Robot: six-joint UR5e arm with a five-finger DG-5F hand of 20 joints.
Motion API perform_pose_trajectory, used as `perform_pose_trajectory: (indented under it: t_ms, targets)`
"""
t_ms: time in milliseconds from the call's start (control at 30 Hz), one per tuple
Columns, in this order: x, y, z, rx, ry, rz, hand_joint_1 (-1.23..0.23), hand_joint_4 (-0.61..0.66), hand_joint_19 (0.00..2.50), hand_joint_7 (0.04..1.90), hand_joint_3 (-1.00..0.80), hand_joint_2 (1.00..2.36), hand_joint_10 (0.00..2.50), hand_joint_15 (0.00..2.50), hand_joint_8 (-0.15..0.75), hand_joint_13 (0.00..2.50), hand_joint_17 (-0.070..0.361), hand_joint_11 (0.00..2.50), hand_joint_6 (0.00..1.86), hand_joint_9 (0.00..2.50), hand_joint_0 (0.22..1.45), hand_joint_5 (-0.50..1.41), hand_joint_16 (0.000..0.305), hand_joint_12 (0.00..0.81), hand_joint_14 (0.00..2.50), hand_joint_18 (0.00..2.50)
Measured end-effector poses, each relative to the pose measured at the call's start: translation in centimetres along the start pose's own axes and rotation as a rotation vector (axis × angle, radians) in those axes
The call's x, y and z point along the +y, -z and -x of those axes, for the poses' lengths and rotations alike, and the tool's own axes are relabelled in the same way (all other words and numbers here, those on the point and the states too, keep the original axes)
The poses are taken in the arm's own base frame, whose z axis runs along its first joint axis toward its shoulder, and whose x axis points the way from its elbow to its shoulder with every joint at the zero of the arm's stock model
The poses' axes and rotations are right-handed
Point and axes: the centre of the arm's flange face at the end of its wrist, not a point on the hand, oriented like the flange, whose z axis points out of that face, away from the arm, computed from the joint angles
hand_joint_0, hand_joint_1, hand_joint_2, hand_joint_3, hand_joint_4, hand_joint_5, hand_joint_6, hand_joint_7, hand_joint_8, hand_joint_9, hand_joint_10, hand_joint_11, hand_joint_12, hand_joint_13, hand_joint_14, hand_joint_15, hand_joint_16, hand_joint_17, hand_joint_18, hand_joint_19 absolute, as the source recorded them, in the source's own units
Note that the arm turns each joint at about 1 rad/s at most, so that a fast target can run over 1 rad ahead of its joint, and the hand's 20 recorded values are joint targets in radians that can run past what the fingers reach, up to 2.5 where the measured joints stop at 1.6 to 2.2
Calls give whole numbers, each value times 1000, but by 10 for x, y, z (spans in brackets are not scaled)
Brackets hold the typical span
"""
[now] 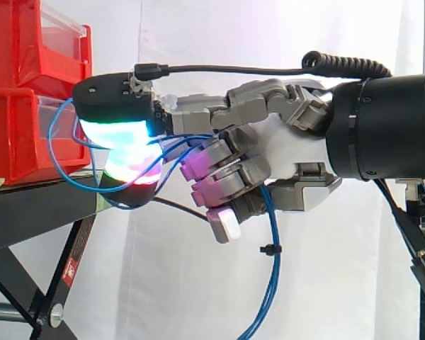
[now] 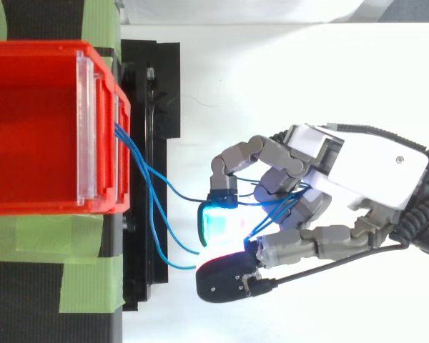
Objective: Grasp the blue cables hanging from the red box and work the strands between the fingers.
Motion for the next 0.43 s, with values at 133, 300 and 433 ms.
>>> perform_pose_trajectory:
  t_ms: [133, 300, 433]
  targets:
    - [0, 0, 0, 0, 0, 0, -584, 311, 713, 1407, 194, 1018, 2500, 1780, 508, 1850, 146, 2500, 1376, 1749, 841, 88, 195, 556, 2500, 2296]
    - [0, 0, 0, 0, 0, 0, -583, 311, 713, 1405, 199, 1018, 2500, 1780, 508, 1850, 146, 2500, 1376, 1749, 839, 89, 195, 556, 2500, 2296]
    - [0, 0, 0, 0, 0, 0, -583, 311, 713, 1407, 199, 1018, 2500, 1780, 508, 1850, 146, 2500, 1375, 1749, 840, 89, 195, 556, 2500, 2296]
